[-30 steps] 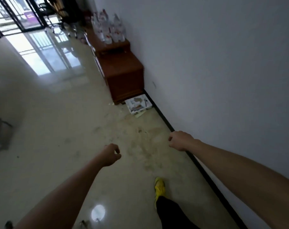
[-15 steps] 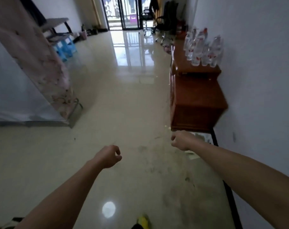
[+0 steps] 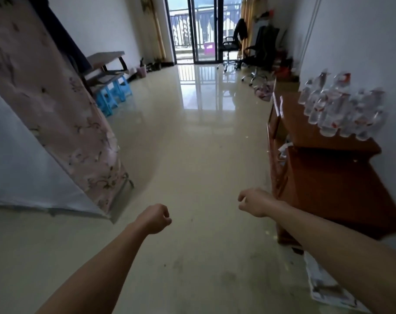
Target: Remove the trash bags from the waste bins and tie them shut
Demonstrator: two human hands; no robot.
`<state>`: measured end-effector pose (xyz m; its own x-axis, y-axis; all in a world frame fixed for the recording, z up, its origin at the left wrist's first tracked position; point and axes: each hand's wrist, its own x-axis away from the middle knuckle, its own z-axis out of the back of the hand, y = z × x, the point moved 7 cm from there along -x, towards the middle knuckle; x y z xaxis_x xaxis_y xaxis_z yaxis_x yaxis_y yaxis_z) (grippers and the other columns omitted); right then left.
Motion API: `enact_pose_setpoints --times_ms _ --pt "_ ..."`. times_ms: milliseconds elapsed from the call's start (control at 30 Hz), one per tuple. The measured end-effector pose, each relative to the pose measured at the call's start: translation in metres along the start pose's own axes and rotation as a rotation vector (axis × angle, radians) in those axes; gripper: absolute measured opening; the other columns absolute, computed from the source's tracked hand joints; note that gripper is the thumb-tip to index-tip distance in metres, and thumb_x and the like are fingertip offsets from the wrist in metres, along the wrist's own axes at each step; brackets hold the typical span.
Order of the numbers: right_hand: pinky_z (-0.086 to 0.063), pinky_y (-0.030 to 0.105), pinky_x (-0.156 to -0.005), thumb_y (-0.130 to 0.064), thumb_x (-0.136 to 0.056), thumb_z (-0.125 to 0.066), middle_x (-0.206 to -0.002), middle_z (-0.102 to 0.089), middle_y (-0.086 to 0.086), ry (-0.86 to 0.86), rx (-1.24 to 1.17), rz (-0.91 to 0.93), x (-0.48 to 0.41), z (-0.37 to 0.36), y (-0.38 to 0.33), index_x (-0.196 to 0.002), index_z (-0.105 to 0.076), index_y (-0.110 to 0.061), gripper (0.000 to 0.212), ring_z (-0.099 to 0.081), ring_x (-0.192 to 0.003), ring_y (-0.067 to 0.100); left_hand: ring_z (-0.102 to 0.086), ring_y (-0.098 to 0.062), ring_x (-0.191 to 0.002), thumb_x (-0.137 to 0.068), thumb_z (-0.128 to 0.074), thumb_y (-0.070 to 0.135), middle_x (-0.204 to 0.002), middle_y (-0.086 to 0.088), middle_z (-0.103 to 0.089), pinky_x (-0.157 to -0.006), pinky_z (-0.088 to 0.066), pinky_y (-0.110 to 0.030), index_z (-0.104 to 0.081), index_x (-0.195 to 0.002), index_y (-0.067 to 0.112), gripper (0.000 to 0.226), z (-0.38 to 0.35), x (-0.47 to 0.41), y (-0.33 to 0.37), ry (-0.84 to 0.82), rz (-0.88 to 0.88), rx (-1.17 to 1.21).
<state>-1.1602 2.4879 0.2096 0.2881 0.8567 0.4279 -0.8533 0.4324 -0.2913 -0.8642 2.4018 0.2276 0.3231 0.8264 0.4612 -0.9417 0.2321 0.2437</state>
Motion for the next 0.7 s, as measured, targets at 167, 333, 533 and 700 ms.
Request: enact_pose_setpoints --times_ms 167,333,533,700 --pt "-0.051 0.032 -0.088 -0.040 -0.087 -0.059 -0.121 -0.063 0.001 0.009 0.014 -0.019 -0.121 0.066 -0.022 -0.121 -0.061 -0.028 0.036 -0.062 -0.102 0.021 -0.064 -0.024 -0.101 -0.088 -0.060 0.035 -0.114 -0.009 -0.067 -0.079 -0.046 -0.026 -0.065 -0.110 0.017 0.028 0.067 -0.123 0.016 -0.006 -0.029 0.040" --pt "-0.051 0.030 -0.088 -0.041 -0.089 -0.060 -0.124 -0.062 0.002 -0.007 0.028 0.014 -0.276 0.113 -0.050 -0.123 -0.060 -0.027 0.036 -0.062 -0.103 0.021 -0.063 -0.026 -0.103 -0.089 -0.061 0.031 -0.114 -0.011 -0.066 -0.084 -0.047 -0.027 -0.065 -0.110 0.013 0.028 0.127 -0.252 0.013 0.007 0.004 0.069" --pt "-0.048 0.028 -0.088 -0.045 -0.090 -0.059 -0.126 -0.062 0.003 -0.033 0.051 0.082 -0.467 0.203 -0.117 -0.123 -0.058 -0.028 0.038 -0.061 -0.109 0.024 -0.060 -0.025 -0.109 -0.090 -0.058 0.031 -0.121 -0.011 -0.063 -0.084 -0.044 -0.024 -0.064 -0.115 0.012 0.032 0.240 -0.407 -0.004 0.072 0.096 0.064" --pt "-0.049 0.034 -0.093 -0.049 -0.085 -0.060 -0.122 -0.063 -0.002 -0.046 0.059 0.146 -0.587 0.256 -0.181 -0.117 -0.059 -0.035 0.035 -0.061 -0.106 0.024 -0.062 -0.024 -0.105 -0.088 -0.060 0.031 -0.117 -0.011 -0.066 -0.084 -0.045 -0.024 -0.066 -0.113 0.013 0.031 0.304 -0.503 -0.027 0.064 0.161 0.078"
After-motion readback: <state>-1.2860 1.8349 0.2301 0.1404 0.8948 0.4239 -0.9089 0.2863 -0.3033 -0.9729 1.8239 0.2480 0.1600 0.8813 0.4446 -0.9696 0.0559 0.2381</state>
